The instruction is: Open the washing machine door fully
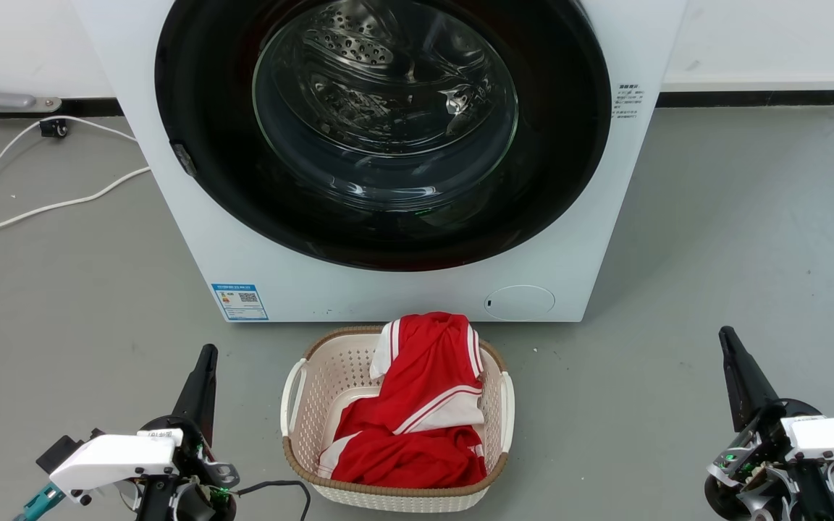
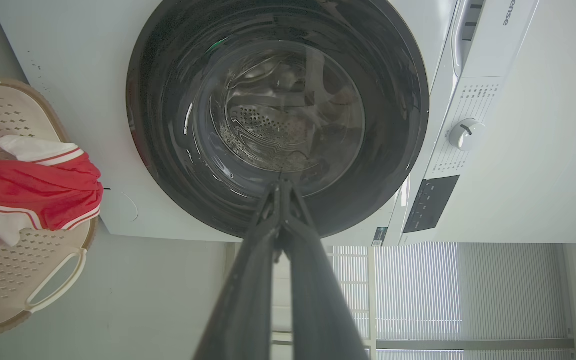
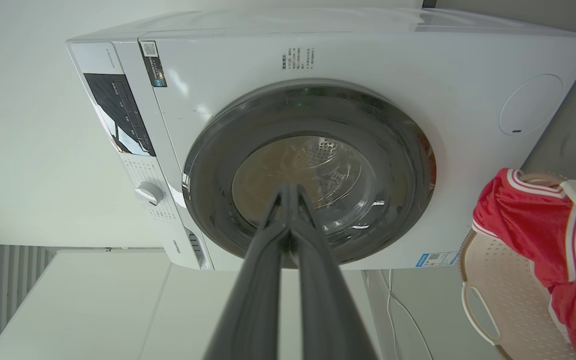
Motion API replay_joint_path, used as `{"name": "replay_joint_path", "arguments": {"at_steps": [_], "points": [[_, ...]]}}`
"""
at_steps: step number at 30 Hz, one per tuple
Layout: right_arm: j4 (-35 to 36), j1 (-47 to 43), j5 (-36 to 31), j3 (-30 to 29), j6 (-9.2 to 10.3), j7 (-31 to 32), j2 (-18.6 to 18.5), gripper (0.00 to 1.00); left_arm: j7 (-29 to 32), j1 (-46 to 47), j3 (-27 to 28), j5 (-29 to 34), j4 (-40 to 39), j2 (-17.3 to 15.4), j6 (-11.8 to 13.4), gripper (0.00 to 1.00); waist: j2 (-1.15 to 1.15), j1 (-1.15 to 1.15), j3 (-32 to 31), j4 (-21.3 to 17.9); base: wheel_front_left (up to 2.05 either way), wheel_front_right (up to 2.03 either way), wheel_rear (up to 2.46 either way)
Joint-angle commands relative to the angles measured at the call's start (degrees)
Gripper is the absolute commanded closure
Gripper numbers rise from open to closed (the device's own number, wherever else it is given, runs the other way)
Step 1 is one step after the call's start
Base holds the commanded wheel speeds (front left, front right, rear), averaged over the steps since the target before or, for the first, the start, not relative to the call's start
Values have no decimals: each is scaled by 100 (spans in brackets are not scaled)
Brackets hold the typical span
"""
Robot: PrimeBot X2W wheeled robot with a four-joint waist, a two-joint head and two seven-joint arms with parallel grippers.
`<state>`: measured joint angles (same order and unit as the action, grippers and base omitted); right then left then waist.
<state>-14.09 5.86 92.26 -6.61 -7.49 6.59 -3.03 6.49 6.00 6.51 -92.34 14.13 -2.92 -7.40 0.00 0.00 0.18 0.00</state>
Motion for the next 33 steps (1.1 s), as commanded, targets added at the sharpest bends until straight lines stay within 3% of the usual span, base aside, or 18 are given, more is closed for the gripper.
{"name": "replay_joint_path", "arguments": {"at_steps": [1, 19, 20, 30, 33], "points": [[-5, 70, -7, 3, 0, -2, 20, 100, 10, 43, 10, 22, -1, 4, -18, 100, 0, 0, 0, 0, 0, 0, 0], [-5, 70, -8, 3, 0, -2, 20, 100, 10, 43, 10, 22, -1, 4, -18, 100, 0, 0, 0, 0, 0, 0, 0], [-14, -10, 0, 0, 0, -1, 0, 0, -2, -9, -4, -2, 18, 1, 1, 0, 0, 0, 0, 0, 0, 0, 0], [127, -182, -105, 154, 0, -230, 3, 0, -232, -77, -216, 119, -67, 4, 3, 0, 0, 0, -1, 4, 0, 0, 0], [230, -255, -314, 135, 0, -343, 4, 0, -343, -92, -265, 411, -176, 4, 2, 0, 0, 0, -1, 16, 0, 0, 0]]}}
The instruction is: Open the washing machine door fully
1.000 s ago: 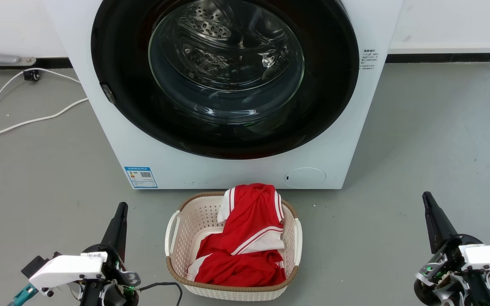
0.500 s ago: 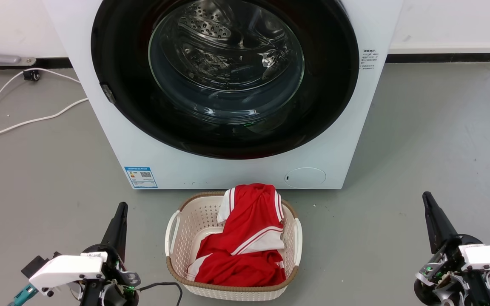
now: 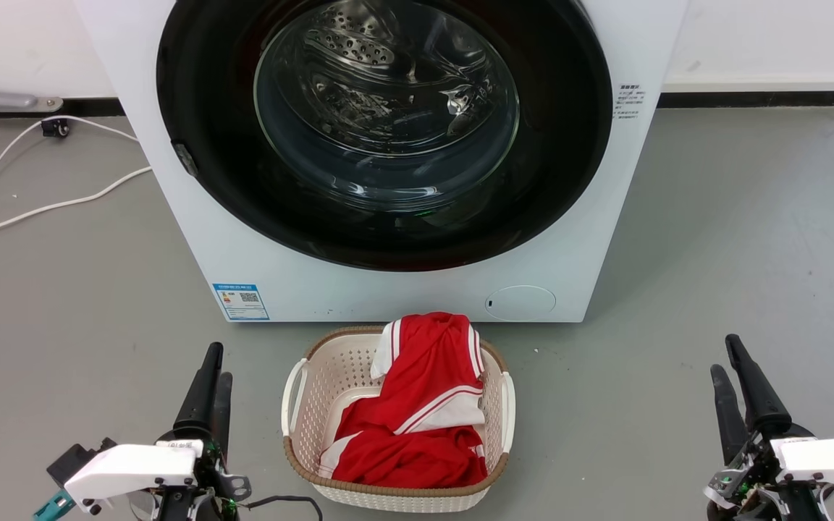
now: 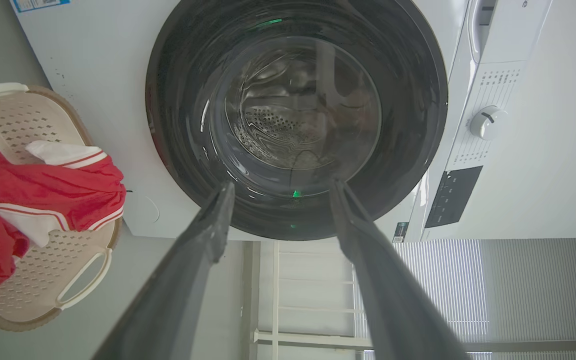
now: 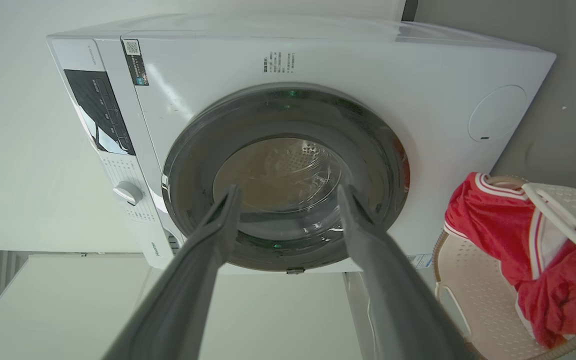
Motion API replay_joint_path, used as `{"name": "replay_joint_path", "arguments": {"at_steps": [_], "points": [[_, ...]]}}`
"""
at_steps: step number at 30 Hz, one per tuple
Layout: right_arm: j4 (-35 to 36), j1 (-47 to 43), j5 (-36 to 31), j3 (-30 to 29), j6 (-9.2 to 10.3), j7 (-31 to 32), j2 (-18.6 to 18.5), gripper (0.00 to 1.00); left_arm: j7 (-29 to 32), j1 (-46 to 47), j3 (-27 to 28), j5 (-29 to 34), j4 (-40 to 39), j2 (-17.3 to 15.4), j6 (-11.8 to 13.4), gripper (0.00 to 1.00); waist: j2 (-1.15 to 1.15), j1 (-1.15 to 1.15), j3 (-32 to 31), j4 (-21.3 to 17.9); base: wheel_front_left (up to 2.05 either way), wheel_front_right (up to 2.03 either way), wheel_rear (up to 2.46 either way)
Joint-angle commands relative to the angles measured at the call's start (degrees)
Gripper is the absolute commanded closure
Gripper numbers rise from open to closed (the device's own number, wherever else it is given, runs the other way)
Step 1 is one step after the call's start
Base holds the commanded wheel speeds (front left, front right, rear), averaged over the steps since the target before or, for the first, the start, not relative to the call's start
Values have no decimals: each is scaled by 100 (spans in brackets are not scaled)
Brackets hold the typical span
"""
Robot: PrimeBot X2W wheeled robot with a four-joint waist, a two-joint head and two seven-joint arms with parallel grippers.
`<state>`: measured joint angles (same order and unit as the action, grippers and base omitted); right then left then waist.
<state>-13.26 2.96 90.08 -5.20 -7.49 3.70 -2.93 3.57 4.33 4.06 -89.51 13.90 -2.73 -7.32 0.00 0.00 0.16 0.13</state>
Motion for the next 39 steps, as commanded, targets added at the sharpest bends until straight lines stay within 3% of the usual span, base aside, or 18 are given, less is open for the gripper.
{"name": "replay_joint_path", "arguments": {"at_steps": [1, 13, 27, 39], "points": [[177, 21, -175, -14, 0, -81, -6, 0, -78, 70, -15, 234, -184, -15, -6, 0, 0, 0, 1, 6, 0, 0, 0], [659, -75, -1817, 0, 0, -357, -5, 0, -354, 39, -28, 1531, -628, -16, -5, 0, 0, 0, -2, 30, 0, 0, 0], [1162, -216, -4235, 165, 0, -655, -4, 0, -661, 6, -283, 3399, -933, -17, 152, 0, 0, 0, 4, 47, 0, 0, 0], [1354, -333, -5409, 173, 0, -696, -2, 0, -894, -6, -393, 4681, -964, -25, 278, 0, 0, 0, 13, 57, 0, 0, 0]]}}
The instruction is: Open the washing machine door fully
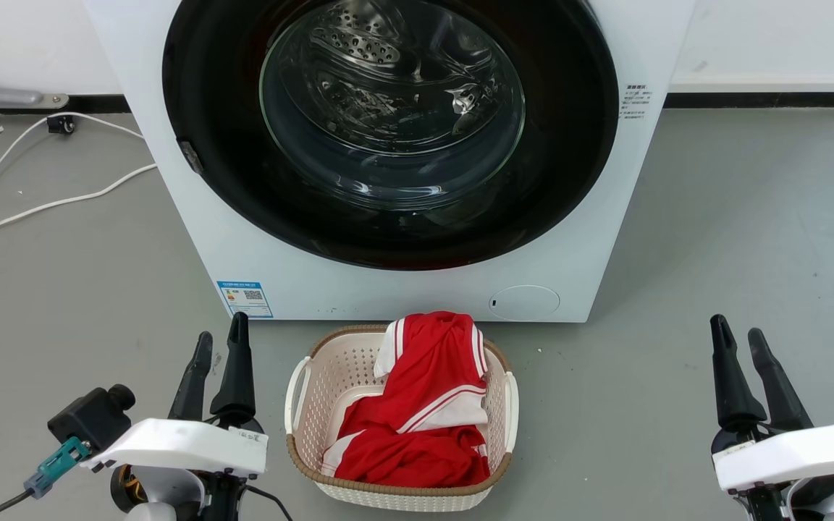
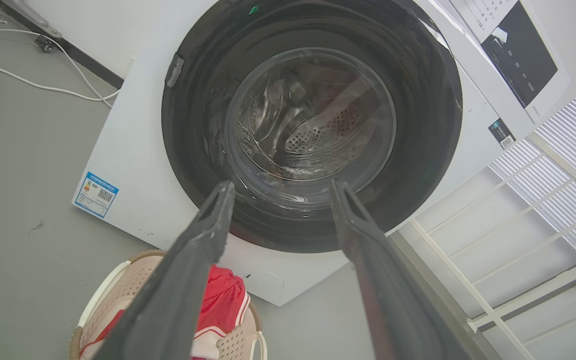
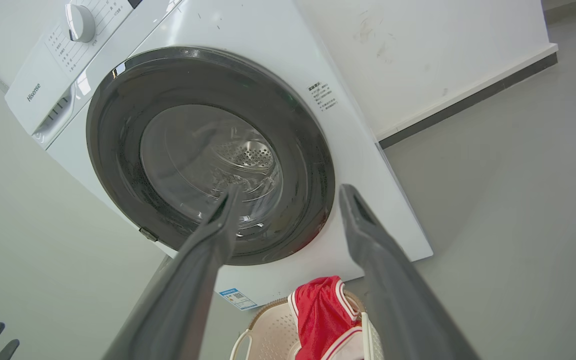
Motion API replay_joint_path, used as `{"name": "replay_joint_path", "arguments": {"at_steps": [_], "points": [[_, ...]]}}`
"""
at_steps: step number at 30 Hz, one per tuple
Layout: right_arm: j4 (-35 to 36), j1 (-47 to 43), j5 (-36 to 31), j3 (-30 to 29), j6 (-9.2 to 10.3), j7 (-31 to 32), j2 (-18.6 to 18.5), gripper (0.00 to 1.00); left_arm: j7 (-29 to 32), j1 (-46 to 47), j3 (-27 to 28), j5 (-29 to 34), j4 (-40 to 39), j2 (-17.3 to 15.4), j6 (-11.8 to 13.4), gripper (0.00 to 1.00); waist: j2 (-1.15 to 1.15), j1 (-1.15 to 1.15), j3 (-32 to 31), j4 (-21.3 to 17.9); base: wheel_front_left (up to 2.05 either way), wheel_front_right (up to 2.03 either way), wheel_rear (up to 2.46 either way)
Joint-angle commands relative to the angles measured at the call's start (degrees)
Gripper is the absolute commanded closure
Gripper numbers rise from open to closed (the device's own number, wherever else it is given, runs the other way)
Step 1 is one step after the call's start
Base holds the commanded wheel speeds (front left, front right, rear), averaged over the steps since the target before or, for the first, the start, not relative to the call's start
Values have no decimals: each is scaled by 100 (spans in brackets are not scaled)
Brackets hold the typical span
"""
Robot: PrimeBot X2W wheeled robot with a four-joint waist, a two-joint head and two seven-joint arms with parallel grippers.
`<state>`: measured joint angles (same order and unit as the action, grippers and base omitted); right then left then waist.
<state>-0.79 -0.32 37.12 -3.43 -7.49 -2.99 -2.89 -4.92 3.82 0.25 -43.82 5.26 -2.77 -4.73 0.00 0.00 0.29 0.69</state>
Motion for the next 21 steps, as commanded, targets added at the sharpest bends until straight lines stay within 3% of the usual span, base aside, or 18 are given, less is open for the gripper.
{"name": "replay_joint_path", "arguments": {"at_steps": [1, 21], "points": [[122, -15, -182, -7, 0, -29, -6, 0, -62, 47, -17, 195, -105, -22, 28, 0, 0, 0, 1, 1, 0, 0, 0], [328, -175, -1445, -58, 0, -21, -3, 0, -390, -18, -145, 1616, -165, -81, 213, 0, 0, 0, 13, 4, 0, 0, 0]]}}
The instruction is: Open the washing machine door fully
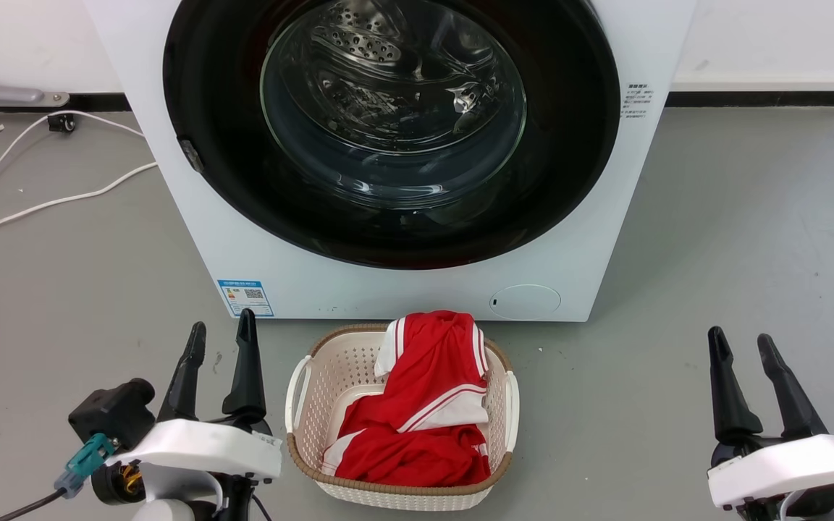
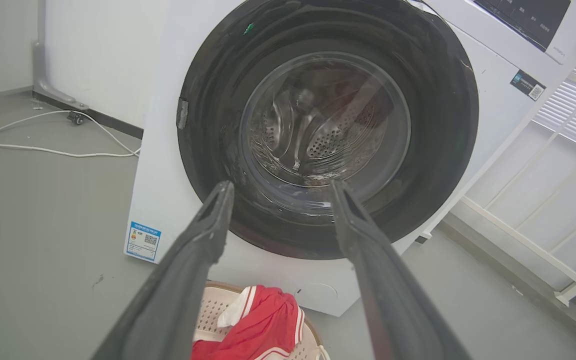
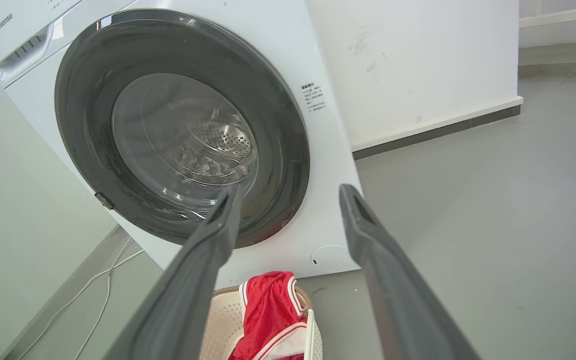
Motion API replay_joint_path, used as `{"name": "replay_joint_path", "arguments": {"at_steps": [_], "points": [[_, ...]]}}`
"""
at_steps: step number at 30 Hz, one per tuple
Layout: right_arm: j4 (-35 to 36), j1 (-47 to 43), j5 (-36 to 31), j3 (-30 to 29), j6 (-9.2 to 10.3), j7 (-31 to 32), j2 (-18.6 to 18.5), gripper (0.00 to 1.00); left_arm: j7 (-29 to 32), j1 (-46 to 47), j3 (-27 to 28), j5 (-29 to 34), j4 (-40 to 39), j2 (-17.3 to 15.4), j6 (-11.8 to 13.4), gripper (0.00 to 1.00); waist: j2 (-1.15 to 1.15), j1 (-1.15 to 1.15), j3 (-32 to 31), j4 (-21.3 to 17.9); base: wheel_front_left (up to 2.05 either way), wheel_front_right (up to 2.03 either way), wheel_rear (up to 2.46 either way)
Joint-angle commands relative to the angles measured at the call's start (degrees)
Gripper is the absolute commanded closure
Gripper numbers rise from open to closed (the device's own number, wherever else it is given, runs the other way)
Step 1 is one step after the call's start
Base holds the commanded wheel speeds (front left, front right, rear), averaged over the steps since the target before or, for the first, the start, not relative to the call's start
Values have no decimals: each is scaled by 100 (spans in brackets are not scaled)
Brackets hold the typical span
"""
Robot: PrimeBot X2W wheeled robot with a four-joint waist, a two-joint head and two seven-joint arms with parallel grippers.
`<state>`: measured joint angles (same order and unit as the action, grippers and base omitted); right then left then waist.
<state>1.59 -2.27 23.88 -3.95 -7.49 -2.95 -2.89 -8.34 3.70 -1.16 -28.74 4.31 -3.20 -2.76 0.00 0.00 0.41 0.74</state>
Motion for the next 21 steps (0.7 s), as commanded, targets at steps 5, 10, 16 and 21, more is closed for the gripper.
{"name": "replay_joint_path", "arguments": {"at_steps": [5, 10, 16, 21], "points": [[130, 18, -400, -10, 0, -78, -3, 0, -119, 0, -31, 376, -74, -36, 59, 0, 0, 0, 25, -3, 0, 0, 0], [155, 24, -643, -10, 0, -131, -1, 0, -187, 22, -44, 630, -74, -32, 95, 0, 0, 0, 47, 3, 0, 0, 0], [173, -14, -911, -15, 0, -193, -1, 0, -268, -19, -61, 919, -84, -25, 131, 0, 0, 0, 36, 18, 0, 0, 0], [174, -46, -1124, -11, 0, -236, 0, 0, -330, -41, -70, 1144, -92, -19, 157, 0, 0, 0, 32, 34, 0, 0, 0]]}}
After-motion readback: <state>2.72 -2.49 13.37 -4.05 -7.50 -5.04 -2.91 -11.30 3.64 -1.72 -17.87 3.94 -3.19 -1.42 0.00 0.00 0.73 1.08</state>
